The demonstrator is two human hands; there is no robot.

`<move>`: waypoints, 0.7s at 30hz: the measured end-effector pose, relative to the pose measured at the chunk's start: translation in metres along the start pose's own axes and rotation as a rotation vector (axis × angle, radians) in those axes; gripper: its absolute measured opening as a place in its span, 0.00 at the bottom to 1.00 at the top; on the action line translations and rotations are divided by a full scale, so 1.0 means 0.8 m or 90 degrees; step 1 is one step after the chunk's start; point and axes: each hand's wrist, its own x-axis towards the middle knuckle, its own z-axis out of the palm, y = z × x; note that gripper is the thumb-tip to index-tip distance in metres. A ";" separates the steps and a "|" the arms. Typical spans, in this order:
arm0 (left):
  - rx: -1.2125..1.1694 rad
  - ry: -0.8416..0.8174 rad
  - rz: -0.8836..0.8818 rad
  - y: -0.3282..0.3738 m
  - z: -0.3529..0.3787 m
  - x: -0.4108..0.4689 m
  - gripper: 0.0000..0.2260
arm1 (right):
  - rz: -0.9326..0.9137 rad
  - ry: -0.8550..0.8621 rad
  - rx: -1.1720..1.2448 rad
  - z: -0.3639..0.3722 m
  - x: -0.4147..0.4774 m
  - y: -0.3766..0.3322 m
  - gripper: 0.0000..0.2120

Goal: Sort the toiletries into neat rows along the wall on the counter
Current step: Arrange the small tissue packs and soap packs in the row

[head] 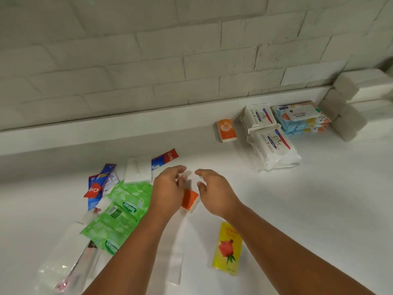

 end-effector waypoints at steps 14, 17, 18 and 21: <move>0.134 -0.046 0.006 -0.059 -0.022 -0.041 0.20 | 0.019 -0.013 -0.166 0.045 -0.024 -0.017 0.21; 0.132 -0.053 0.010 -0.054 -0.023 -0.042 0.20 | 0.032 -0.028 -0.172 0.046 -0.023 -0.018 0.21; 0.125 -0.051 0.010 -0.053 -0.023 -0.043 0.20 | 0.037 -0.039 -0.173 0.045 -0.023 -0.019 0.21; 0.057 -0.037 -0.002 -0.053 -0.022 -0.043 0.20 | 0.046 -0.062 -0.141 0.043 -0.021 -0.022 0.14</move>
